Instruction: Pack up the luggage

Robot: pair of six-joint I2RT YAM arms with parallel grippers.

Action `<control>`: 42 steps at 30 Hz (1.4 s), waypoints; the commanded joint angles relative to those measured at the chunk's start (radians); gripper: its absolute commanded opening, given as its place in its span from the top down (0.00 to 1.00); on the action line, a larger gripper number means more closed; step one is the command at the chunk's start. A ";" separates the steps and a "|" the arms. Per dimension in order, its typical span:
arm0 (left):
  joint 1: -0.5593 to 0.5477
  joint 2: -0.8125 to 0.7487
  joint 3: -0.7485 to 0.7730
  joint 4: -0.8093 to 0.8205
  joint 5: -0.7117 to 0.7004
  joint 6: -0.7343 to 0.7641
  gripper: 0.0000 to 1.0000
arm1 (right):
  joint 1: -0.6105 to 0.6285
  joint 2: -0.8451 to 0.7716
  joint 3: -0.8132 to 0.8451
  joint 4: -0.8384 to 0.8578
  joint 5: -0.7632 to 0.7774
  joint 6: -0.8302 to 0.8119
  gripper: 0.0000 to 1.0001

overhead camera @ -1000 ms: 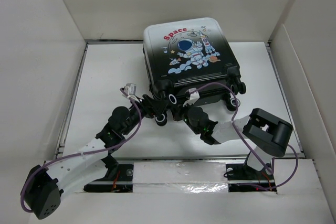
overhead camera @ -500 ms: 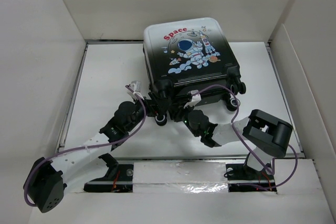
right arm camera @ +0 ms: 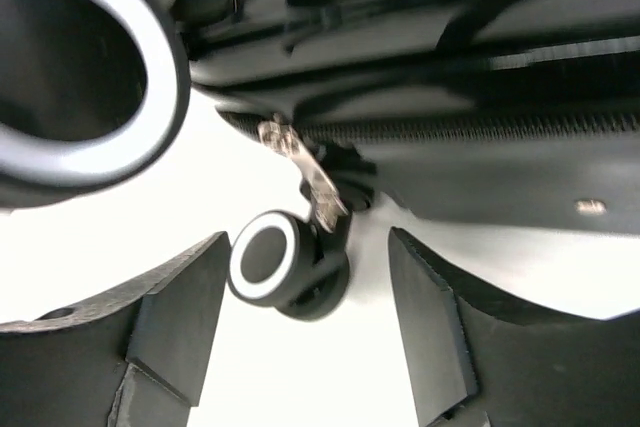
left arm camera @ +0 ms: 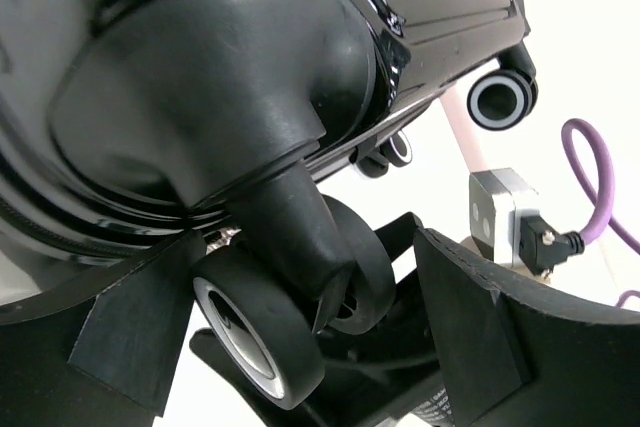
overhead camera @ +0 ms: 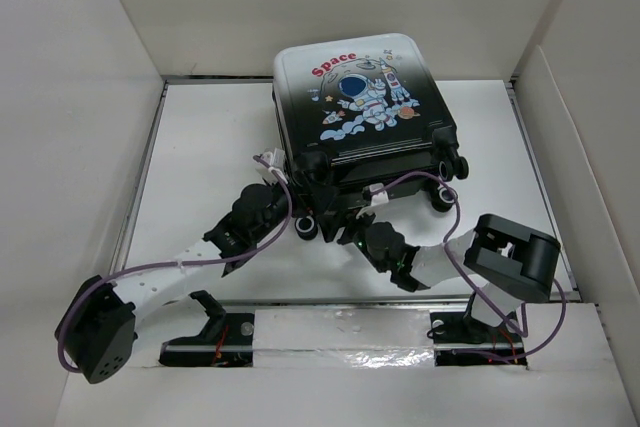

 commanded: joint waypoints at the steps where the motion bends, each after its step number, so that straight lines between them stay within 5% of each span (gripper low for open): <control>1: -0.006 0.022 0.056 0.071 0.009 -0.022 0.17 | 0.015 -0.049 -0.025 0.053 0.057 -0.001 0.29; 10: -0.006 0.060 0.053 0.168 0.009 -0.102 0.43 | 0.015 -0.130 -0.008 -0.091 0.083 -0.040 0.19; 11: -0.006 0.068 0.053 0.178 0.009 -0.112 0.50 | 0.015 -0.135 -0.008 -0.105 0.082 -0.041 0.18; 12: -0.006 0.070 0.048 0.197 0.010 -0.120 0.74 | 0.015 -0.137 -0.009 -0.107 0.079 -0.044 0.17; 15: -0.006 0.064 0.039 0.224 0.009 -0.132 1.00 | 0.015 -0.141 0.006 -0.157 0.080 -0.052 0.15; 27: -0.006 -0.079 -0.026 0.349 0.115 -0.229 1.00 | -0.006 -0.048 0.129 -0.153 0.107 -0.086 0.20; 32: -0.006 -0.081 -0.055 0.382 0.141 -0.255 1.00 | -0.006 0.037 0.205 -0.149 0.120 -0.015 0.33; 36: -0.006 -0.064 -0.079 0.422 0.161 -0.286 1.00 | -0.006 0.081 0.224 -0.138 0.171 0.065 0.60; 42: -0.006 -0.048 -0.115 0.502 0.179 -0.333 1.00 | -0.016 0.112 0.232 -0.073 0.241 0.160 0.76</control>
